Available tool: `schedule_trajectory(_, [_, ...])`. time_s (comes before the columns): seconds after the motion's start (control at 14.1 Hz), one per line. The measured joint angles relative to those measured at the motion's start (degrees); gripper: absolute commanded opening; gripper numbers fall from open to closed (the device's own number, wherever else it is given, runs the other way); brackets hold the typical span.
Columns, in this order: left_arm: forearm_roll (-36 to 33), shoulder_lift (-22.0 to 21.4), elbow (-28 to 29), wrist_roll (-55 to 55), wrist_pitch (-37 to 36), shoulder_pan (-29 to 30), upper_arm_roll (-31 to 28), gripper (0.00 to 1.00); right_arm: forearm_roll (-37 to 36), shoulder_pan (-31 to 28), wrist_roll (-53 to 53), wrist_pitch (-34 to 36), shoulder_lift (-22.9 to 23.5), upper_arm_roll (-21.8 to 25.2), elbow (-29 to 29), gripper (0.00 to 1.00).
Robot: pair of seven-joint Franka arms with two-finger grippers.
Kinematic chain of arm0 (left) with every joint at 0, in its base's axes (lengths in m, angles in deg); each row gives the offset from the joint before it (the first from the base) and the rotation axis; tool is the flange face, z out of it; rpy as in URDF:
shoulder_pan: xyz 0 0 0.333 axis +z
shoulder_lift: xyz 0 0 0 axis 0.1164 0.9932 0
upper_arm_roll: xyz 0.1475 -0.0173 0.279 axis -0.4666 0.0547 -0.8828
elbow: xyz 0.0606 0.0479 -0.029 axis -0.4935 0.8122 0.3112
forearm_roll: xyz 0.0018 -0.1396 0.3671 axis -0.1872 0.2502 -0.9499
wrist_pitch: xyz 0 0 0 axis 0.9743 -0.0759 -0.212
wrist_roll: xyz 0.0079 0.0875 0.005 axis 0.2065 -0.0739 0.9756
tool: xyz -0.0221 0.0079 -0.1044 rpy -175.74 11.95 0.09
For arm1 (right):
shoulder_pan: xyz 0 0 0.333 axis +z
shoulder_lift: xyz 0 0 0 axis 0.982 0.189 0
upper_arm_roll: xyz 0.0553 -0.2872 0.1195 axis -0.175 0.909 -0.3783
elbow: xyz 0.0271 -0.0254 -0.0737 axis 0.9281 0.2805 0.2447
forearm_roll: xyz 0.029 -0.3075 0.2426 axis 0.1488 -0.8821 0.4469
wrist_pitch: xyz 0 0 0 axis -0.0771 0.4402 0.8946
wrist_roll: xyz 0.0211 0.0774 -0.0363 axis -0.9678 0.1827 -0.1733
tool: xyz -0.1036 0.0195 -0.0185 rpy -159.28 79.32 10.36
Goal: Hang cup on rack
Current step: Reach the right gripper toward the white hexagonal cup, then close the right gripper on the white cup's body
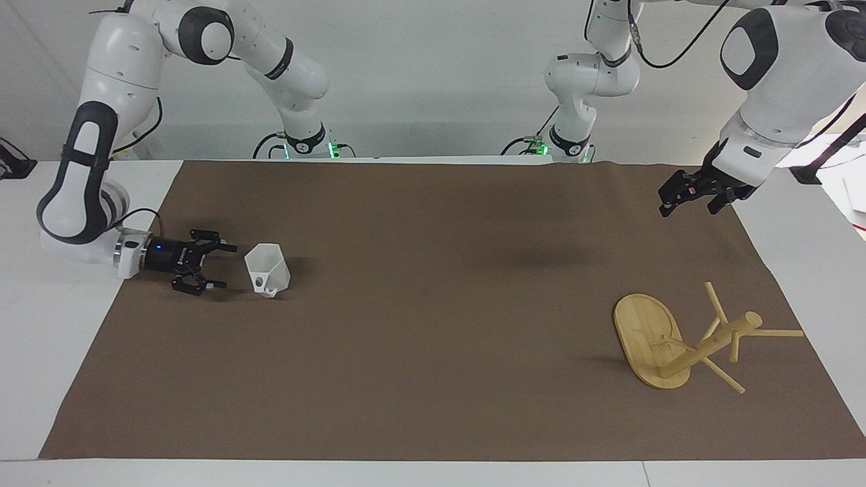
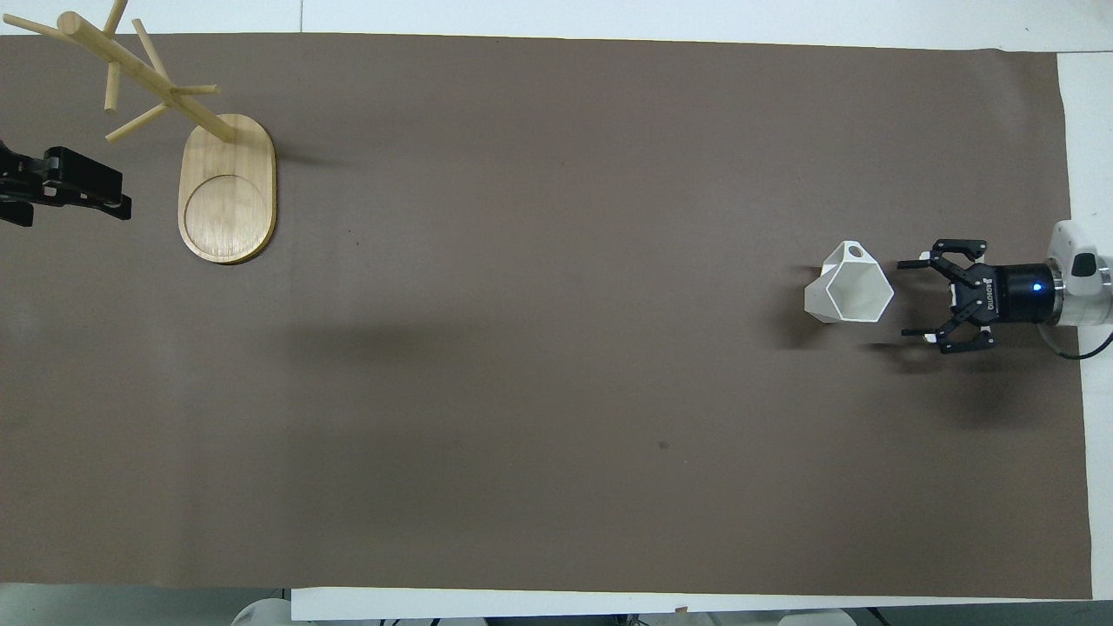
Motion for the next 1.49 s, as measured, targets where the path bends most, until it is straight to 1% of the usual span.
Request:
schedule_trajectory(0.07, [0.0, 0.0, 0.0, 0.0, 0.0, 0.0, 0.0, 1.0, 0.9, 0.2, -1.0, 0.0, 1.3, -0.3, 0.0, 1.0])
schedule_trajectory(0.21, [0.0, 0.0, 0.0, 0.0, 0.0, 0.0, 0.0, 1.0, 1.7, 0.9, -1.8, 0.1, 2.2, -0.8, 0.1, 1.0])
schedule_trajectory(0.5, [0.0, 0.0, 0.0, 0.0, 0.0, 0.0, 0.0, 1.0, 2.3, 1.4, -3.5, 1.5, 2.1, -2.1, 0.2, 1.0])
schedule_trajectory(1.21, [0.0, 0.0, 0.0, 0.0, 0.0, 0.0, 0.0, 1.0, 2.3, 3.3, -4.1, 2.4, 2.0, -2.7, 1.1, 1.0])
schedule_trajectory(1.49, [0.0, 0.0, 0.0, 0.0, 0.0, 0.0, 0.0, 1.0, 2.3, 3.3, -4.2, 2.9, 1.7, -2.8, 2.4, 1.0])
